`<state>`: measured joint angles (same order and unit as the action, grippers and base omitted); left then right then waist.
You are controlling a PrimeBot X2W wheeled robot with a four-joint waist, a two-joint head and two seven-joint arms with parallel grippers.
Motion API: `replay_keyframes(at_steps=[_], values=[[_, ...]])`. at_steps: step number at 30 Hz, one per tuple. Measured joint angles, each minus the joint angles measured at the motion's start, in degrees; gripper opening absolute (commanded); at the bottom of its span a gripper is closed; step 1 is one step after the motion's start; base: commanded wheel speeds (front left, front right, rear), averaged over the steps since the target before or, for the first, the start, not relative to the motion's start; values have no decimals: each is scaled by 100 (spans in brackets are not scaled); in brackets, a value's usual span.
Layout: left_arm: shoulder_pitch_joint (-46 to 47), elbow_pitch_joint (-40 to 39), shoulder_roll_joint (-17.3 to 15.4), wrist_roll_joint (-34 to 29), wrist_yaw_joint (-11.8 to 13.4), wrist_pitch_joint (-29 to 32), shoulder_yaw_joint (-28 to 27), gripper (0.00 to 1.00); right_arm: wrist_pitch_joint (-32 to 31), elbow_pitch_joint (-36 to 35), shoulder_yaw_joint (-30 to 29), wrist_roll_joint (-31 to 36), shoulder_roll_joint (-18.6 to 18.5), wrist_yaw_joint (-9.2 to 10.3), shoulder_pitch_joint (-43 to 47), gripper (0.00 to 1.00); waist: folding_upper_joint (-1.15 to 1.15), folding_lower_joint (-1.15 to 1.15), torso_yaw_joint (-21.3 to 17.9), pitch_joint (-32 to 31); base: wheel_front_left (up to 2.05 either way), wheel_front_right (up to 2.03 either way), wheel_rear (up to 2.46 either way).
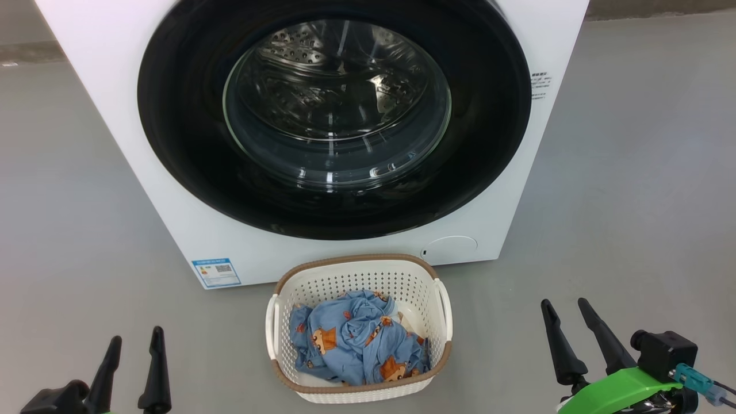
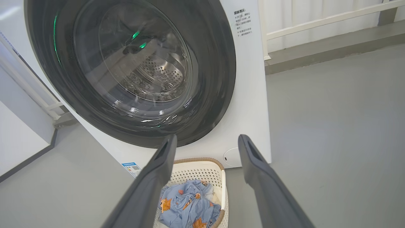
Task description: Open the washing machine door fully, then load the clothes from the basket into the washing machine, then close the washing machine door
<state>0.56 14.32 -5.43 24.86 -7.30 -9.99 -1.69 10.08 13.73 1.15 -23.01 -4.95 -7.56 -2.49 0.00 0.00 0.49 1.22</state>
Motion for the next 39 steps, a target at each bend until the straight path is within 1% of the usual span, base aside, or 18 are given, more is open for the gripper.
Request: replay_keyframes(at_steps=[9, 17, 25, 28, 39], values=[[0, -1, -20, -609, 0, -132, -43, 100, 147, -24, -162, 650, 65, 0, 0, 100, 0, 0, -8, 24, 0, 0, 0], [-1, -1, -31, -1182, -1, -298, -62, 100, 283, -27, -152, 1298, 76, 0, 0, 100, 0, 0, 7, 37, 0, 0, 0], [-1, -1, -32, -1682, -1, -437, -145, 100, 421, -33, -65, 1811, 64, 0, -1, 100, 0, 0, 0, 41, 0, 0, 0], [-1, -1, -32, -1719, -1, -446, -177, 100, 421, -33, -31, 1931, 49, 0, -1, 100, 0, 0, -3, 37, 0, 0, 0], [-1, 13, -23, -1702, -1, -446, -190, 100, 421, -23, -54, 1934, 42, 0, -2, 100, 0, 0, -11, 33, 0, 0, 0]])
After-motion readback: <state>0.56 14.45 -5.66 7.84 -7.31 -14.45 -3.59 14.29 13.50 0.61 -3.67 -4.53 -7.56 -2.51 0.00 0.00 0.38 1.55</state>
